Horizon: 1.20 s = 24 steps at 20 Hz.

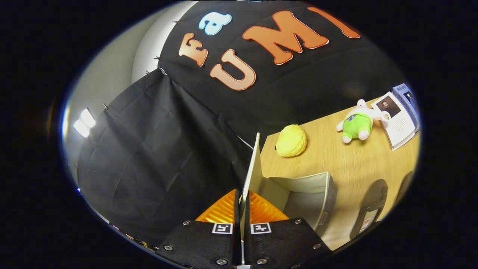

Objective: Open the storage box then place both shoes into the box .Put the left shoe in first, then the right shoe, with the right side of both shoes facing outward in a uniform manner.

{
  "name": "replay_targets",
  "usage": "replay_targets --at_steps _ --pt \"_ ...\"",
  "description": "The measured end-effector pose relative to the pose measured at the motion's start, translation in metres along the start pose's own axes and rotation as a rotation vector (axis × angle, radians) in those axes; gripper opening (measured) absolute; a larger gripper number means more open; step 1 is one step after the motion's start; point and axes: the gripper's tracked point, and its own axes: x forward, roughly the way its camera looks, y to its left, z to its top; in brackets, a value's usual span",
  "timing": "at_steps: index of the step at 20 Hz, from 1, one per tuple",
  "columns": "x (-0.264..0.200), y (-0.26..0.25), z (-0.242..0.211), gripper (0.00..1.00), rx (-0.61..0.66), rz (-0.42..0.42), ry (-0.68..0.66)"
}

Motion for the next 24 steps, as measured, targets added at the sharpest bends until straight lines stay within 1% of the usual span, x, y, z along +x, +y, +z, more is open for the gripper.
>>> replay_targets --at_steps 5,8,9,12,16,17,18,19,20,21,22,24 --pt "0.031 0.046 0.002 0.03 -0.040 0.015 0.011" --pt "0.057 0.076 -0.004 0.05 -0.062 0.047 0.031" --pt "0.067 0.085 -0.007 0.08 -0.071 0.058 0.035" --pt "0.091 0.102 -0.017 0.11 -0.081 0.076 0.059" --pt "0.116 0.114 -0.026 0.20 -0.135 0.061 0.070" --pt "0.116 0.113 -0.021 0.33 -0.156 0.047 0.058" --pt "0.116 0.110 -0.019 0.42 -0.167 0.037 0.050" --pt "0.116 0.109 -0.018 0.63 -0.168 0.033 0.050" --pt "0.117 0.106 -0.017 0.74 -0.163 0.025 0.048" --pt "0.116 0.102 -0.013 0.95 -0.169 0.004 0.040" --pt "0.108 0.096 -0.009 0.98 -0.180 -0.024 0.025" --pt "0.097 0.080 0.002 0.98 -0.203 -0.075 -0.017"
